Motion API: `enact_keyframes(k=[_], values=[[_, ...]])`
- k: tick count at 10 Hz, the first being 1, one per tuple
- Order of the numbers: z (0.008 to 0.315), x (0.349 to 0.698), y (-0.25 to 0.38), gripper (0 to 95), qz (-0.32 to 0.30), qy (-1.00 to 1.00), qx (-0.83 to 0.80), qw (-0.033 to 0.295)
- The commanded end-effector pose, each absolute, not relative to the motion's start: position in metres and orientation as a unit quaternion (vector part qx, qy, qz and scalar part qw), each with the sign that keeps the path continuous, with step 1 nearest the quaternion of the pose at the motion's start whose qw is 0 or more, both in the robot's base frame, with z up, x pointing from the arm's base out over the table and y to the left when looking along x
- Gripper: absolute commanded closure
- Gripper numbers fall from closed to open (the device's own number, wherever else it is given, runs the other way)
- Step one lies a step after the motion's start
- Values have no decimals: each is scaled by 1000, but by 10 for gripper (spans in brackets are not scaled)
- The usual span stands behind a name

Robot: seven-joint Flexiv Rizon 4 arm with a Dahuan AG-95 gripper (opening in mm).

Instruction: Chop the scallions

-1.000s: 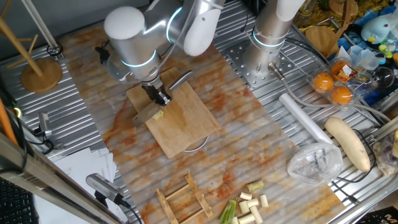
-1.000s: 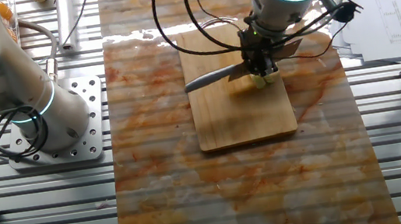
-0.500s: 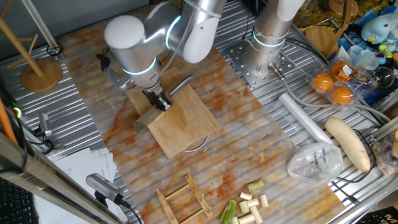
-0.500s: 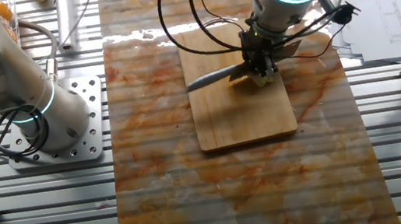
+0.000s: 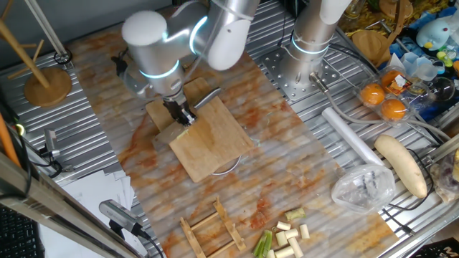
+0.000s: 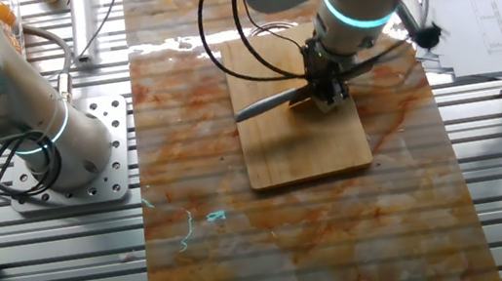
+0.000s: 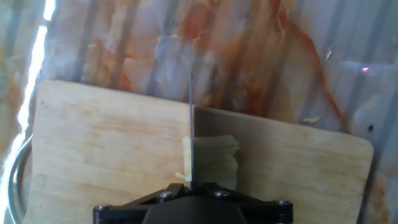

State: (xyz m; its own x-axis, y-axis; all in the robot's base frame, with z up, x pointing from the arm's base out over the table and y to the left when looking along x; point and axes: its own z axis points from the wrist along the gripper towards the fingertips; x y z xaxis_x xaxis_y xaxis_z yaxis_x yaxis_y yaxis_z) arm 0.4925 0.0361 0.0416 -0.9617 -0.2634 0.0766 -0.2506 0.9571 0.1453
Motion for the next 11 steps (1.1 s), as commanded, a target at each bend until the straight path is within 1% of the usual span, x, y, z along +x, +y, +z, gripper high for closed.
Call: enact_keyframes(k=[1,2,4,8,11], values=[[43,489,45,950,-40,-987,132,84],[53,486,48,950,-28,-986,135,92],[63,483,51,950,-29,-986,134,96],[66,481,48,950,-22,-986,136,97],[68,479,44,950,-19,-986,138,87]])
